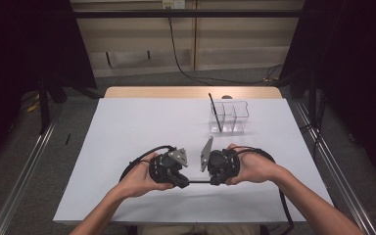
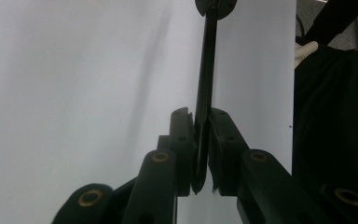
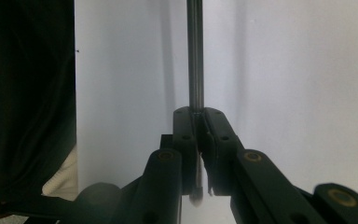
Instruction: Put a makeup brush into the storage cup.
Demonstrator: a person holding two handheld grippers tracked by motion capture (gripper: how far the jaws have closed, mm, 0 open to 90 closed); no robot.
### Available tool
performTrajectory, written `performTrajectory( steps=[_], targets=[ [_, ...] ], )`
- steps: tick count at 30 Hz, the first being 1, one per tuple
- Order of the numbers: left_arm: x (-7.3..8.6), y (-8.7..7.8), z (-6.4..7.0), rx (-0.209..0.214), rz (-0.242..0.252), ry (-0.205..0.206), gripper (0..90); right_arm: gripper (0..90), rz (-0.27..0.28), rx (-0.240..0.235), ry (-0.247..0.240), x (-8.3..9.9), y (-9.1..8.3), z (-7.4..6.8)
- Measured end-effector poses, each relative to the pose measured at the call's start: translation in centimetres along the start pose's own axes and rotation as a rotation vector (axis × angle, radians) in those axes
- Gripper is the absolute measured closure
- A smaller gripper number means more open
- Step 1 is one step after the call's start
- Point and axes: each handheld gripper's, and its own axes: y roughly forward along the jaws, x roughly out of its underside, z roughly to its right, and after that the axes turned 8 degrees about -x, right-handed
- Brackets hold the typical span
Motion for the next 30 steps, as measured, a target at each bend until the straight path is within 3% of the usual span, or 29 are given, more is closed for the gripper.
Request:
performTrajectory(
  steps=[6,10,16,24,30],
  targets=[
    [0.1,0.0,-0.2,0.023,0.019,-0.003,83.6,82.5,0.033,0.008,0.006,0.4,-0.1,0.4],
    [0.2,0.0,-0.2,-0.01,0.037,-0.012,84.0,80.2,0.052,0.024,0.027,0.7,-0.3,0.8],
    [0.5,0.2,-0.3,0.005,0.044,-0.023,84.1,75.8,0.097,0.009,0.023,1.2,-0.3,1.1],
    [0.8,0.1,-0.3,0.029,0.056,-0.037,84.1,62.3,0.184,-0.022,0.06,1.7,-0.6,1.3],
    [1.3,-0.1,-0.5,0.026,0.065,-0.054,84.1,44.9,0.231,-0.026,0.083,2.2,-0.5,1.5]
  ],
)
